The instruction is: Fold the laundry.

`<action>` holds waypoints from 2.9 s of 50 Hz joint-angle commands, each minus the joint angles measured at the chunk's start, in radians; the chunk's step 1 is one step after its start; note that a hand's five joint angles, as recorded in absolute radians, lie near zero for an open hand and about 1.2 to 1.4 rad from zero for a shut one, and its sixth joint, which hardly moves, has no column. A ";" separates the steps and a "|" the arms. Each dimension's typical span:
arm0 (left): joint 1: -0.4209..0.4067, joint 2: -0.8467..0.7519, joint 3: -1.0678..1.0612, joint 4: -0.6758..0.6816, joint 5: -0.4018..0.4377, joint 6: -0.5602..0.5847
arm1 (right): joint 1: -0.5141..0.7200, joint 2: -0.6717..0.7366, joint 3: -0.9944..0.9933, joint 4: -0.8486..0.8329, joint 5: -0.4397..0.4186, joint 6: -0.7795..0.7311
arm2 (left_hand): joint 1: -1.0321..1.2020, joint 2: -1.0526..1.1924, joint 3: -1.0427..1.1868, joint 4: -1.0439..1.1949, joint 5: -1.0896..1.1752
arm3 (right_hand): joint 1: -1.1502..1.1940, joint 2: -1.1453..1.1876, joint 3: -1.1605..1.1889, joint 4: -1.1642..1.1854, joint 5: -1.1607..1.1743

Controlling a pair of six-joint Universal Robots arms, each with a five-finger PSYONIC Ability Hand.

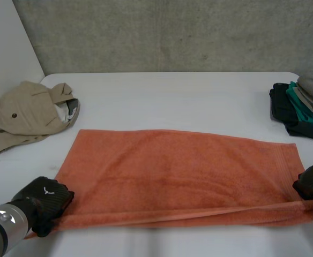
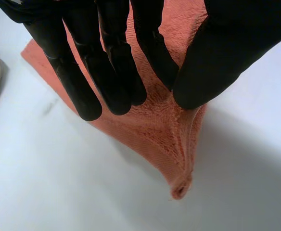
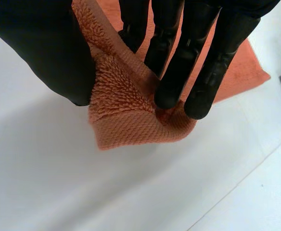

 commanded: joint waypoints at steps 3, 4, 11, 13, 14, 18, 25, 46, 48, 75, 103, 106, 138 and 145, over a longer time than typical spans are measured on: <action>-0.067 -0.153 0.138 0.185 -0.012 -0.045 | 0.104 0.059 -0.020 -0.185 0.014 0.119 | 0.285 0.199 0.204 0.198 0.258 | -0.012 -0.143 -0.151 -0.154 -0.106; -0.069 -0.164 0.144 0.185 -0.012 -0.053 | 0.104 0.064 -0.025 -0.174 0.014 0.119 | 0.285 0.199 0.204 0.198 0.258 | -0.059 -0.190 -0.198 -0.201 -0.153; -0.087 -0.190 0.158 0.182 -0.012 -0.091 | 0.104 0.119 -0.128 -0.001 0.005 0.118 | 0.285 0.199 0.204 0.198 0.258 | -0.165 -0.296 -0.304 -0.307 -0.259; -0.086 -0.190 0.158 0.182 -0.012 -0.090 | 0.104 0.149 -0.174 0.059 0.005 0.118 | 0.285 0.199 0.204 0.198 0.258 | -0.168 -0.299 -0.307 -0.310 -0.262; -0.086 -0.190 0.158 0.182 -0.012 -0.091 | 0.104 0.162 -0.189 0.079 0.005 0.116 | 0.285 0.199 0.204 0.198 0.258 | -0.168 -0.299 -0.307 -0.310 -0.262; -0.081 -0.191 0.158 0.182 -0.012 -0.091 | 0.105 0.220 -0.260 0.165 0.005 0.110 | 0.285 0.199 0.204 0.198 0.258 | -0.162 -0.293 -0.301 -0.304 -0.256; -0.072 -0.196 0.160 0.183 -0.010 -0.090 | 0.104 0.332 -0.375 0.208 0.000 0.107 | 0.285 0.199 0.204 0.198 0.258 | 0.348 0.217 0.209 0.205 0.254; -0.093 -0.343 0.869 0.748 -0.042 -0.166 | 0.291 0.216 -0.665 -0.848 0.072 0.629 | 0.285 0.199 0.204 0.198 0.258 | 0.348 0.217 0.209 0.205 0.254; -0.092 -0.340 0.899 0.832 -0.058 -0.214 | 0.302 0.194 -0.654 -0.959 0.086 0.679 | 0.285 0.199 0.204 0.198 0.258 | 0.348 0.217 0.209 0.205 0.254; -0.173 -0.542 0.730 0.722 0.062 -0.596 | 0.479 -0.022 -0.502 -0.832 -0.062 0.733 | -0.587 -0.673 -0.667 -0.673 -0.613 | 0.348 0.217 0.209 0.205 0.254; -0.423 -0.908 1.005 0.470 0.238 -0.667 | 0.519 -0.301 -0.508 -0.646 -0.072 0.977 | -0.707 -0.793 -0.788 -0.794 -0.733 | 0.348 0.217 0.209 0.205 0.254; -0.432 -0.926 1.034 0.479 0.214 -0.668 | 0.524 -0.308 -0.508 -0.624 -0.073 0.978 | -0.710 -0.796 -0.791 -0.797 -0.736 | 0.348 0.217 0.209 0.205 0.254; -0.372 -0.244 0.413 0.461 -0.118 -0.529 | 0.409 -0.018 -0.514 -0.554 -0.055 1.000 | 0.285 0.199 0.204 0.198 0.258 | 0.348 0.217 0.209 0.205 0.254; -0.528 -0.228 0.258 0.369 -0.124 -0.571 | 0.427 0.082 -0.513 -0.556 -0.029 0.984 | 0.285 0.199 0.204 0.198 0.258 | 0.348 0.217 0.209 0.205 0.254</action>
